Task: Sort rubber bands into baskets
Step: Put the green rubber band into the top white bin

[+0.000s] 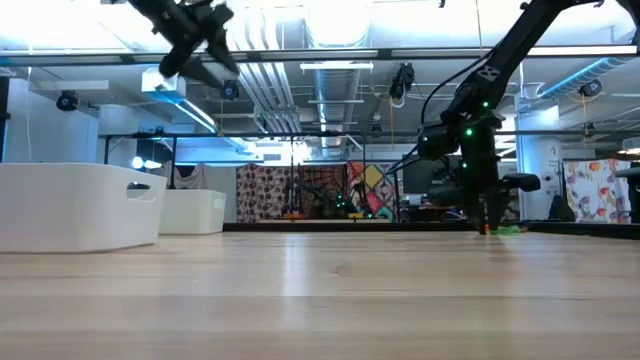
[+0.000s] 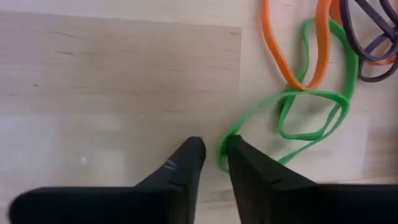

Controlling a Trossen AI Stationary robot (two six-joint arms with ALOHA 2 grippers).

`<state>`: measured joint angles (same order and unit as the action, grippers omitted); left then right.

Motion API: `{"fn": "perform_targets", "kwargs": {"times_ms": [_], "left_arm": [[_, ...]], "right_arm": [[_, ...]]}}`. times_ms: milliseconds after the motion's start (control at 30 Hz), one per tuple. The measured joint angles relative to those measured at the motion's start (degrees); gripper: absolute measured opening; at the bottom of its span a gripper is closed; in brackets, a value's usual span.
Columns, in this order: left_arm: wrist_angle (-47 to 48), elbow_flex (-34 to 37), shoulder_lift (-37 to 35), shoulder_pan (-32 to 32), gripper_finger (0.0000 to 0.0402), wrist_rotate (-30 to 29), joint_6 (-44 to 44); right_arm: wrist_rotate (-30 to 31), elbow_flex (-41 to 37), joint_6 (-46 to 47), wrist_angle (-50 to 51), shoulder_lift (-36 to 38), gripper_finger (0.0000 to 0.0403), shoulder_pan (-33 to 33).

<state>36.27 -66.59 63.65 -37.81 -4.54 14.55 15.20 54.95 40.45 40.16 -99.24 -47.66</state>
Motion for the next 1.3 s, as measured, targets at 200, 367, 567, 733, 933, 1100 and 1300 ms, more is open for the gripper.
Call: {"fn": "perform_targets", "kwargs": {"times_ms": [200, 367, 567, 733, 933, 1100, 1300], "left_arm": [[-10.1, 0.0, -3.9, 1.8, 0.0267, 0.2, 0.5], [-10.9, 0.0, -6.3, 1.9, 0.0267, 2.2, -1.2], [-10.0, 0.0, -8.2, 1.8, 0.0267, 2.4, -3.9], [-6.7, 0.0, -8.9, 1.8, 0.0267, 2.5, -7.7], [-3.1, 0.0, -8.2, 1.8, 0.0267, 2.5, -14.2], [2.0, 0.0, -7.6, 1.7, 0.0267, 2.6, -19.4], [8.9, 1.4, -7.8, 1.8, 0.0267, 16.0, -25.5]], "right_arm": [[-0.1, -0.6, 0.0, -0.2, 0.1, 0.0024, 0.1], [-0.8, 1.0, 2.0, 0.9, 2.7, 0.0010, 3.3], [-7.7, 6.8, -0.8, -0.1, 6.0, 0.0009, 12.4], [-12.1, 12.7, -6.2, -6.4, 5.7, 0.0009, 21.1], [-12.2, 15.2, -16.7, -23.5, 1.4, 0.0009, 28.5], [-12.3, 17.9, -18.1, -32.2, -4.1, 0.0009, 31.5], [-12.7, 25.4, -18.4, -32.6, -13.1, 0.0009, 32.1]]}}
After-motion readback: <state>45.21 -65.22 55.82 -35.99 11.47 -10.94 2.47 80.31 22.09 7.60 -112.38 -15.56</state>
